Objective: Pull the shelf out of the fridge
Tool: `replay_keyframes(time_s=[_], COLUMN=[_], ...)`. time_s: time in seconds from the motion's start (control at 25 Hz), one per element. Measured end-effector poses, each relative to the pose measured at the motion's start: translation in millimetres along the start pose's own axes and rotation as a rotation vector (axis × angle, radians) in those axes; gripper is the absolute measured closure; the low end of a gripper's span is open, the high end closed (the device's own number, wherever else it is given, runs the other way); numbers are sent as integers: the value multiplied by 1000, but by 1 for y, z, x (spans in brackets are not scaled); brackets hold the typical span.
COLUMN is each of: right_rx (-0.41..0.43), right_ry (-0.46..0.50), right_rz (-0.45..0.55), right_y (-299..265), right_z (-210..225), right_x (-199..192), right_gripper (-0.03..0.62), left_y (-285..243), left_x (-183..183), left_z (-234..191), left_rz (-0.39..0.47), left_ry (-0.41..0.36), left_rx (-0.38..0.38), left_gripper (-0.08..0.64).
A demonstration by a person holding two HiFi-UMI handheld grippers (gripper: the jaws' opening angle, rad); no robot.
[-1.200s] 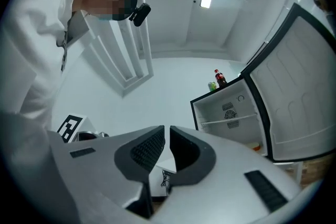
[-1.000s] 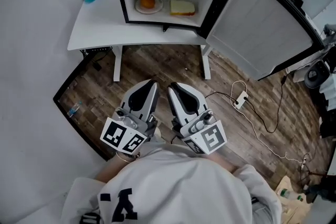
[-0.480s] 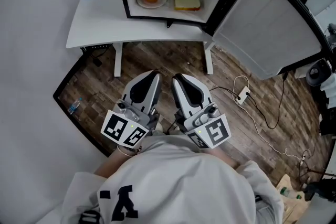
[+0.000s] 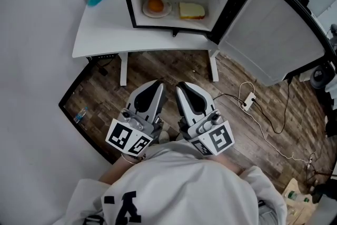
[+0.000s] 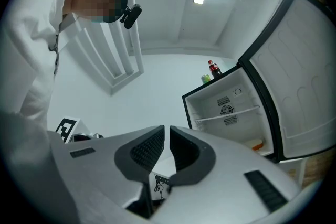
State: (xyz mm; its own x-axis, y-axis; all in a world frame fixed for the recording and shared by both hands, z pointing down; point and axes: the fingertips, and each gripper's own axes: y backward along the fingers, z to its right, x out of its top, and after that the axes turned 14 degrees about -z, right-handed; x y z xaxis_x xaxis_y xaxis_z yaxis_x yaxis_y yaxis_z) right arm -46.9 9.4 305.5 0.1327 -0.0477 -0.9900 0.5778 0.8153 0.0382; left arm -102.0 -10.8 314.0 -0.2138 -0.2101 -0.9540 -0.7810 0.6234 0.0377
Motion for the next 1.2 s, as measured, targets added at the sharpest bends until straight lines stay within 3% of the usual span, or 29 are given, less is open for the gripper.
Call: replay_keyframes(time_s=[0.28,0.52,0.68,0.84,1.2], right_rx=[-45,-45,-29,3,25], right_ry=[-15,-9,13,16,54], right_rz=[1,-19,-87,-136,-125], right_y=[0,-21,-47,-74,-127], right_z=[16,37,53,72,142], right_x=[1,2,-8,-15,5], right_gripper=[541,541,541,541,541], left_y=[-11,-34,-50,-75,-152], left_x=[-1,3,6,10,27], left_z=[-4,-20,-38,-60,-102], left_rz=[-17,-56,-58,-60,-49], left_ry=[8,-38,-49,-48,-66], left_rx=[-21,4,35,57,78], left_gripper=[546,546,546,546,546])
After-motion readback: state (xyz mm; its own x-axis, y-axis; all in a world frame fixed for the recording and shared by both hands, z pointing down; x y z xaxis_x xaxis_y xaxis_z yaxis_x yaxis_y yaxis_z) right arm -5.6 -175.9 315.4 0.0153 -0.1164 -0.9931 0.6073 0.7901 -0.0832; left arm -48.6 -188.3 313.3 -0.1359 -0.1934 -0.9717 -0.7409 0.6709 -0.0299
